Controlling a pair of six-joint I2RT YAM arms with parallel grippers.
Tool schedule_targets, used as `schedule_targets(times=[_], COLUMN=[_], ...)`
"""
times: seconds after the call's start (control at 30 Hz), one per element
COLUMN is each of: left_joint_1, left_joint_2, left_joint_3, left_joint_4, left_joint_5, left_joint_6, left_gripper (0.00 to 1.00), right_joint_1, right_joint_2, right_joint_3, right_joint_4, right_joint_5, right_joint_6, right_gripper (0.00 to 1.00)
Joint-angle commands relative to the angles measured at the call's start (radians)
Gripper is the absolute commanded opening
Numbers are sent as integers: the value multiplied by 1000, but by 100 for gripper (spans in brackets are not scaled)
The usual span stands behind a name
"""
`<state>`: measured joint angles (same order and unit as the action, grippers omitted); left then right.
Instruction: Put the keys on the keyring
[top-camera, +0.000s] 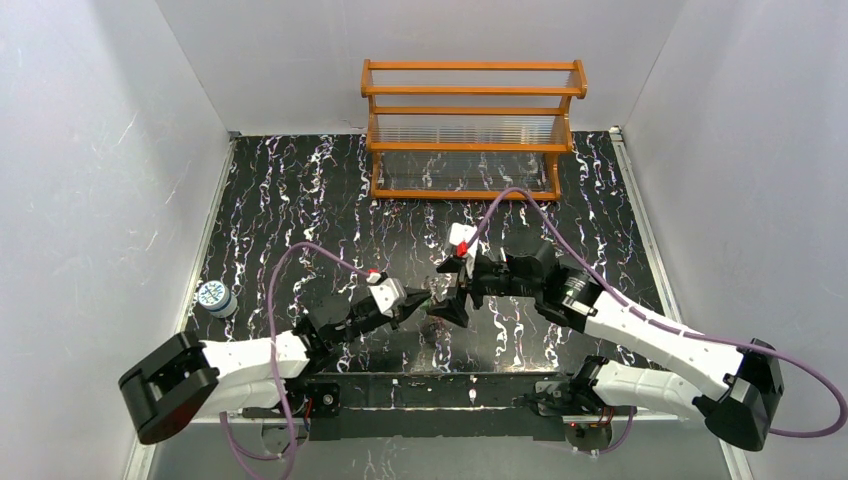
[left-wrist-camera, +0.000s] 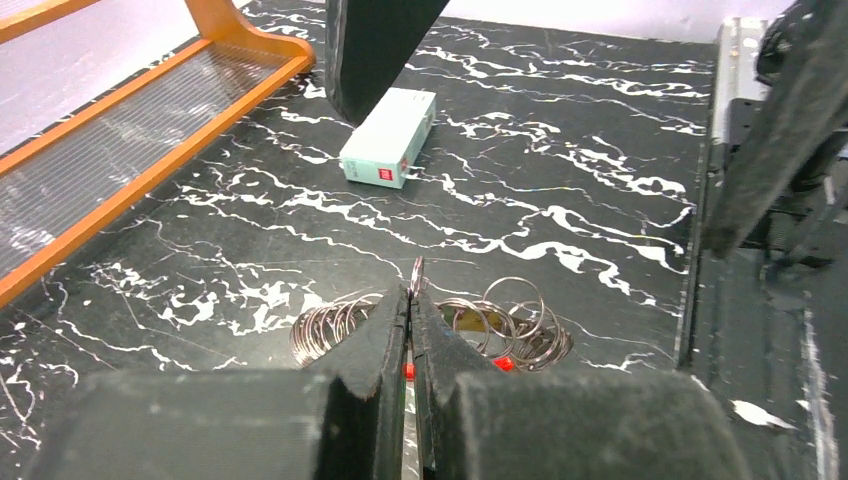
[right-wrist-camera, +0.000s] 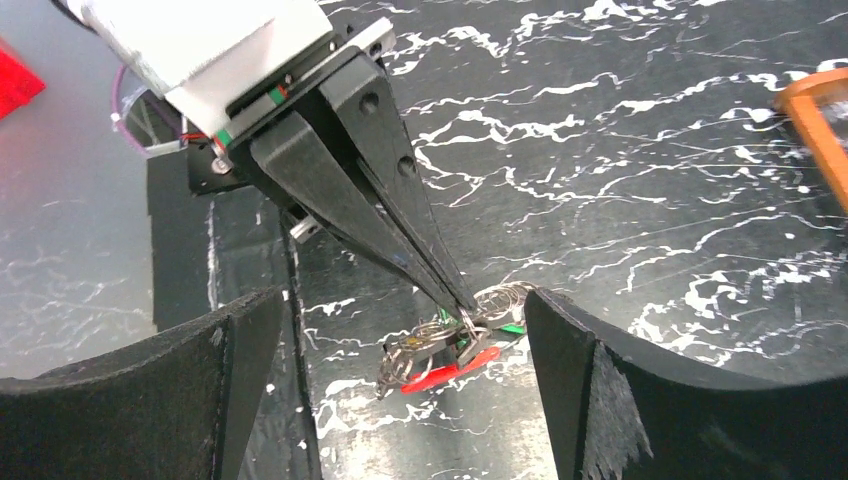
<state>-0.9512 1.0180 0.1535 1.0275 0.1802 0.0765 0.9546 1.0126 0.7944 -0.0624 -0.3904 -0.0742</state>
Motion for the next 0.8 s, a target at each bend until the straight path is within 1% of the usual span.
schedule_targets(times=[0.0,0.1,0.23,0.33,0.43,0.5,0.53,0.57,0.6,0.63,0.7,0.77], left_joint_1=[0,1,3,3,3,3,3,2,3,3,3,3], left_joint_2=[91,155,198,187,138,86,57,25,-10,-44,-113,-172], left_joint_3=[61,53,19,-31,-80,-106,-114,-116,-114,-107,-84,-62], left_joint_4=[176,234,235,235,232,214,194,158,113,60,-61,-162], left_joint_5=[-53,-93,-128,-145,-166,-166,-166,-166,-163,-159,-155,-157], left_joint_6=[72,80,67,52,17,1,-4,-7,-10,-12,-13,-15], left_gripper=[0,0,0,0,0,7,13,21,31,42,60,70], right_joint_1=[-7,-7,-7,-8,-8,-12,-13,-14,-17,-20,-28,-42], right_joint_2=[-54,-57,-49,-42,-33,-25,-20,-14,-10,-6,2,10], right_joint_3=[-18,-27,-31,-41,-49,-50,-50,-49,-49,-49,-50,-56], right_joint_4=[92,102,99,106,121,133,138,142,147,151,160,178], right_joint_5=[83,92,86,73,61,52,47,42,37,33,23,3], right_joint_6=[16,14,18,19,23,29,32,35,37,40,48,59], right_gripper=[99,99,99,99,99,99,99,99,99,99,99,99])
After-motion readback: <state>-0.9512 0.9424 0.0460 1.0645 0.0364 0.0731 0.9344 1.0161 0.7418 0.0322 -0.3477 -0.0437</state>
